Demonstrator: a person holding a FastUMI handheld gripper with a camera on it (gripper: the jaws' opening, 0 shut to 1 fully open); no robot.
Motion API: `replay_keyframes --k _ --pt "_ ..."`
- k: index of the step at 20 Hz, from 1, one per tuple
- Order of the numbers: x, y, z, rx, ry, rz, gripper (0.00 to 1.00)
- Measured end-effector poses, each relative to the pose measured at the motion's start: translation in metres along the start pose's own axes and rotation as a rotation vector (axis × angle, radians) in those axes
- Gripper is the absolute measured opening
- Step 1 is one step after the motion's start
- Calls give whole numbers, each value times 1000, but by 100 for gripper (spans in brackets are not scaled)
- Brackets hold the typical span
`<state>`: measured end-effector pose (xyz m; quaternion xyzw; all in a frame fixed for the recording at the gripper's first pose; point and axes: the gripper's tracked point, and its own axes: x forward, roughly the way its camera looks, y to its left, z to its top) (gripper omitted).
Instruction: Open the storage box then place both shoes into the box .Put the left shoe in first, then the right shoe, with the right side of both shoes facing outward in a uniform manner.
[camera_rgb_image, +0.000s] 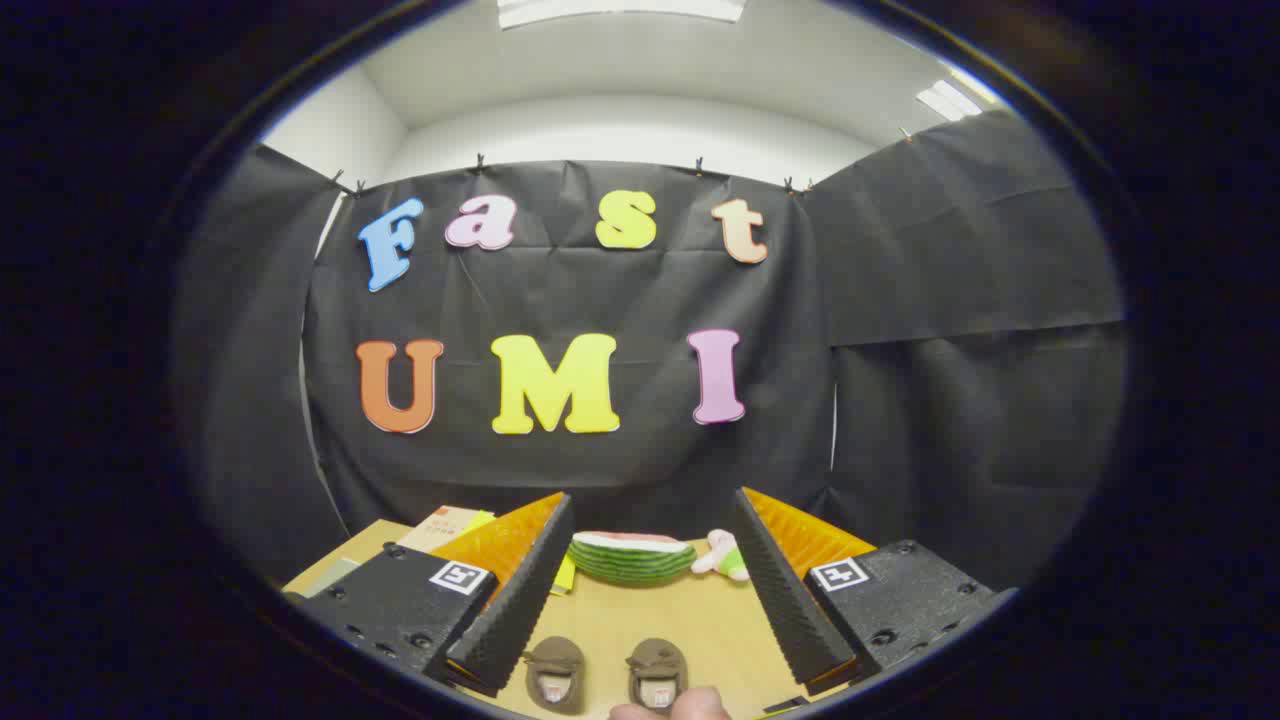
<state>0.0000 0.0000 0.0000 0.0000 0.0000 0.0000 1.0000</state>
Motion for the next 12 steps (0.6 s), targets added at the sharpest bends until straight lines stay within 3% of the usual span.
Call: replay_keyframes --k 12 --pt "7 9 1 -32 4 41 100"
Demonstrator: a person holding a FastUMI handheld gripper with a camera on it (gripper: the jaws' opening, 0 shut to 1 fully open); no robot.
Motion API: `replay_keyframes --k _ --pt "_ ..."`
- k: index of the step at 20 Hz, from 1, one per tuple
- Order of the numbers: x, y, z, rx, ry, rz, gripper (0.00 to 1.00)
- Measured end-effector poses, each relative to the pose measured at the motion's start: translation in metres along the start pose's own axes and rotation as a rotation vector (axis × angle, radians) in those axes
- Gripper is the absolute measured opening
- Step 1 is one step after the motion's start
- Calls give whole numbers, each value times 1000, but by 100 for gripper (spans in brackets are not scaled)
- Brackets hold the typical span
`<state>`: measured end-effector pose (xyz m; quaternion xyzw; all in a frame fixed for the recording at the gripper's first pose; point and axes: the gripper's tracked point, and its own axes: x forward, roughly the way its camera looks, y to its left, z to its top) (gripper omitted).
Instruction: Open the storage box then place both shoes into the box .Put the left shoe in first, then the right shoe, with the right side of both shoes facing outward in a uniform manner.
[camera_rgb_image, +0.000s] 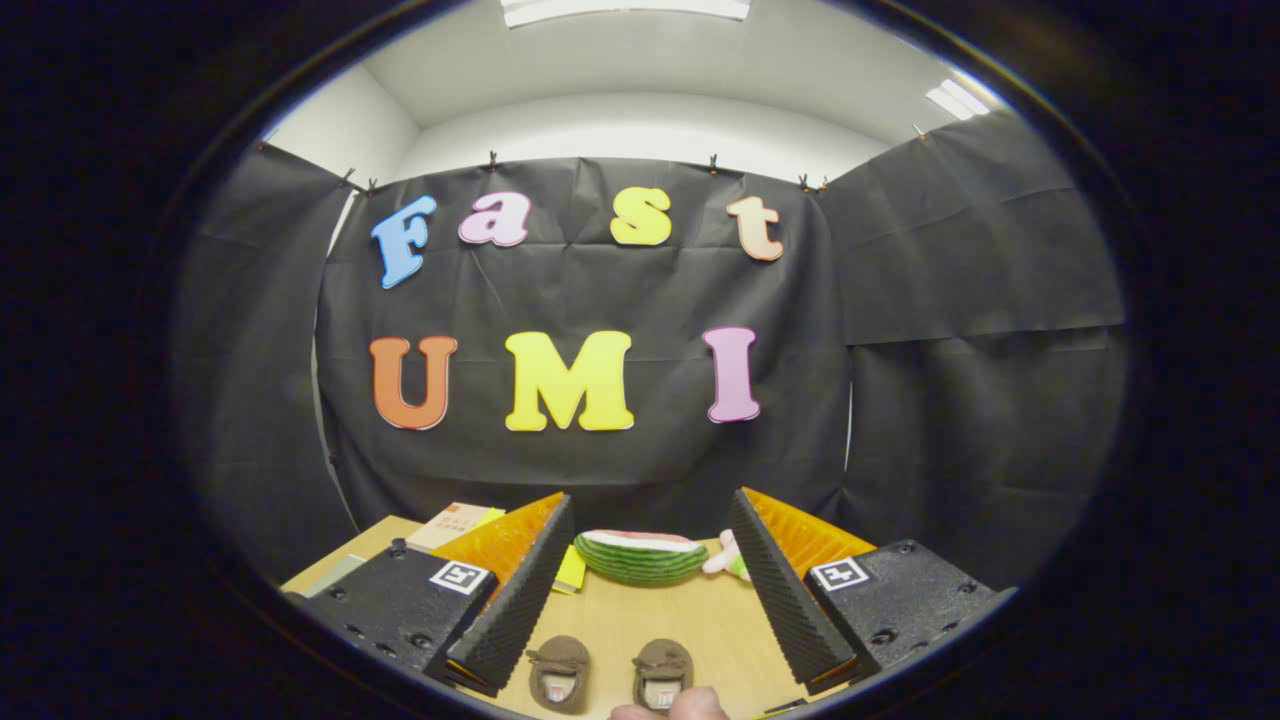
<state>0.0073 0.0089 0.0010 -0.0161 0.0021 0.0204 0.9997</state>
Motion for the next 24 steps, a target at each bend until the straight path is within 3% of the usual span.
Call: replay_keyframes --k 10,24 --pt "-6 11 -20 14 52 45 100" --pt "-6 55 -38 39 125 187 100"
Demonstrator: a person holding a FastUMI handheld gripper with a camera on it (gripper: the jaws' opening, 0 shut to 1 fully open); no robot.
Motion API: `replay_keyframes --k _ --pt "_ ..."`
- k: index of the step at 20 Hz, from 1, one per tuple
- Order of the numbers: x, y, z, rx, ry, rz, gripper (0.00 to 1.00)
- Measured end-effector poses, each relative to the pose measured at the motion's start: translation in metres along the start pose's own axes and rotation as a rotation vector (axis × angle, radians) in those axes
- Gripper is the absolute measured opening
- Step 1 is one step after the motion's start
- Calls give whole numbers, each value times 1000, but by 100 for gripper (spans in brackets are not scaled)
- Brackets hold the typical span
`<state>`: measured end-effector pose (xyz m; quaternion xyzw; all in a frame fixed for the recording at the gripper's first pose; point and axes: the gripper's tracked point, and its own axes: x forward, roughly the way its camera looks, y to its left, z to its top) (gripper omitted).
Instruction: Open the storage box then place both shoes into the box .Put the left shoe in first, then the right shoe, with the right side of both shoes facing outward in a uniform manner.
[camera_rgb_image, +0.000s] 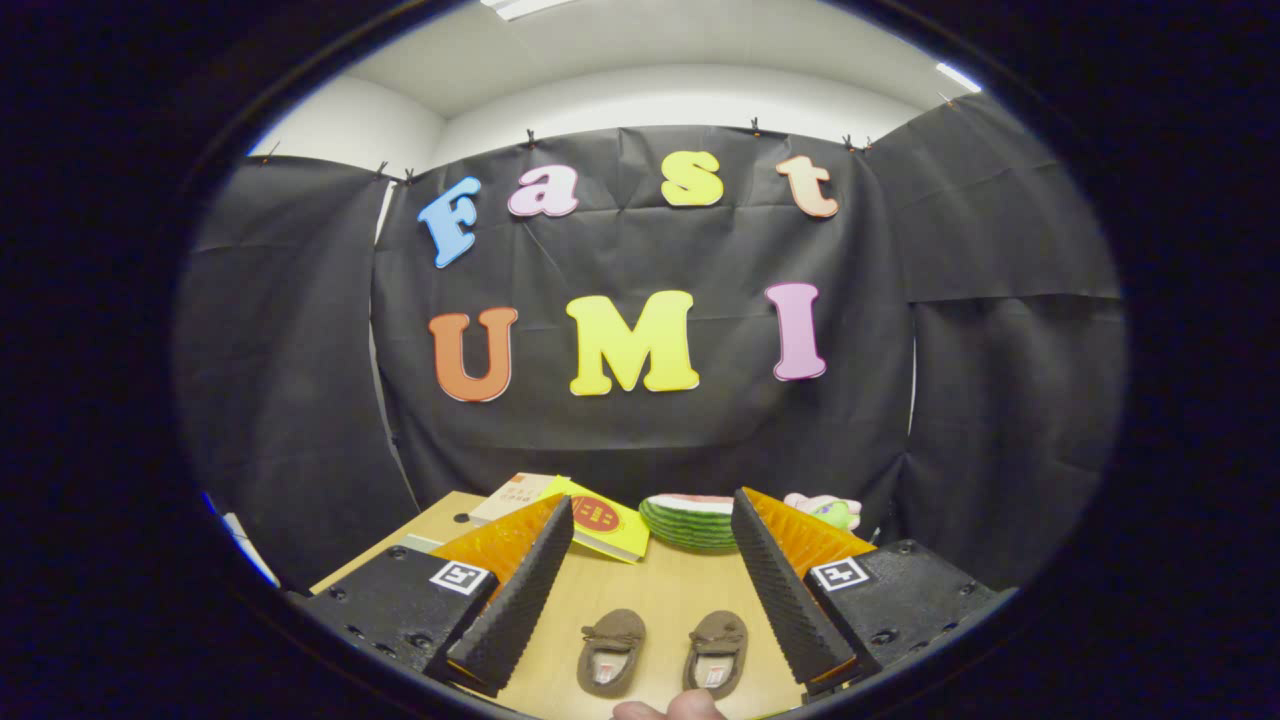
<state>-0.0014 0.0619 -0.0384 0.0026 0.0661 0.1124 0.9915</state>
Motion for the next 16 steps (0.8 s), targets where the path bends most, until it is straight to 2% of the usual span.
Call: replay_keyframes --k 7,10,16 --pt "19 65 -37 18 81 145 100" --pt "24 97 -69 24 153 224 100" --pt "31 143 -133 41 297 318 100"
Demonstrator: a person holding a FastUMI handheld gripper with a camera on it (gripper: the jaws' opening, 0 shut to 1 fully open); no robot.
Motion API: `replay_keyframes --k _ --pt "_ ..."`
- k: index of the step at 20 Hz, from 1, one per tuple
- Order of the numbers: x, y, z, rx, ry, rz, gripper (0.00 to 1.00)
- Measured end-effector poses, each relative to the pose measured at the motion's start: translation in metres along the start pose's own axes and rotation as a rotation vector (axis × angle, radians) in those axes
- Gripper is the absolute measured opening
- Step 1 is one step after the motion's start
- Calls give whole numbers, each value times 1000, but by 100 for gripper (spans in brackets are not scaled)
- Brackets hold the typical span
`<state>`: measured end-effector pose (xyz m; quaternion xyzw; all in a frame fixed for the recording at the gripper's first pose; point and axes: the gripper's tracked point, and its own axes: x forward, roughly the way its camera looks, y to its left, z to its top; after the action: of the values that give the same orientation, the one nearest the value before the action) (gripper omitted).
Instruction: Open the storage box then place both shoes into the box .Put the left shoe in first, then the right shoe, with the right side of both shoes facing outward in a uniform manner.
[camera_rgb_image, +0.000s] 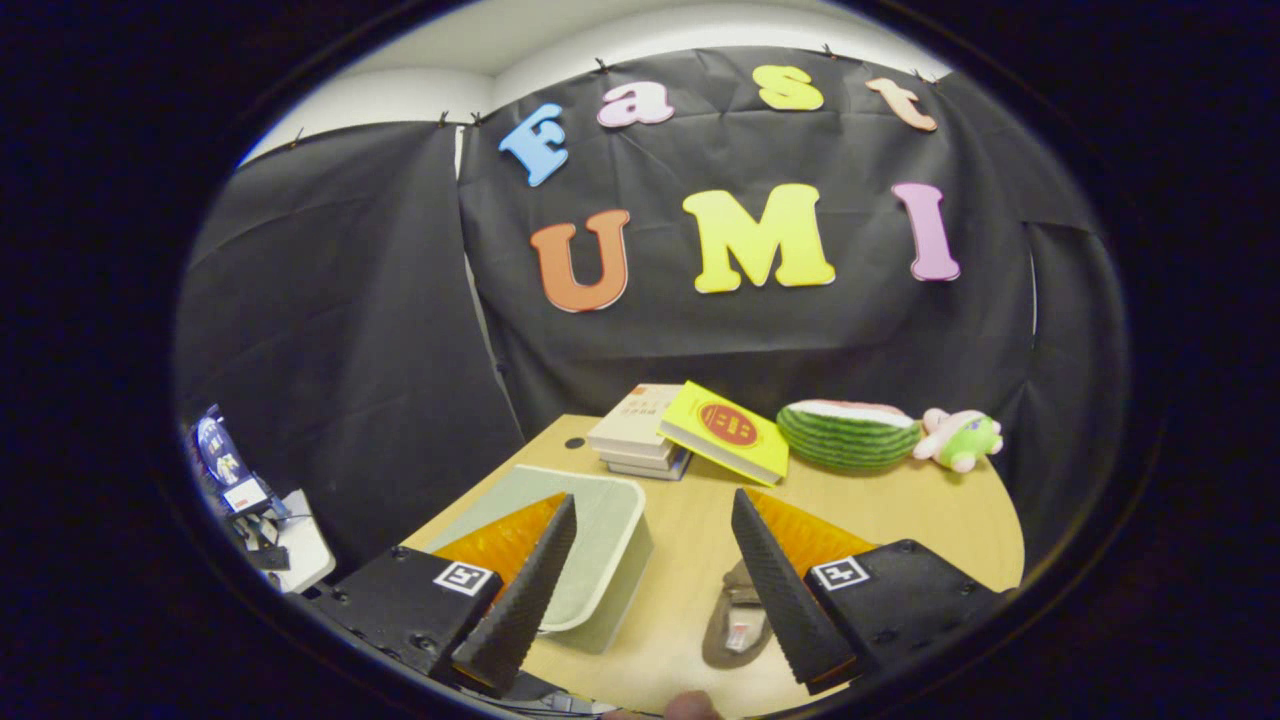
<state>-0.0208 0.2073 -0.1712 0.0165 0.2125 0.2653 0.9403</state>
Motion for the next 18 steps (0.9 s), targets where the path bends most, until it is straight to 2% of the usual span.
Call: replay_keyframes --k 8,14,18 --pt "40 28 -81 71 223 78 98" --pt "60 40 -120 181 351 128 91" --pt "70 40 -134 284 406 144 70"
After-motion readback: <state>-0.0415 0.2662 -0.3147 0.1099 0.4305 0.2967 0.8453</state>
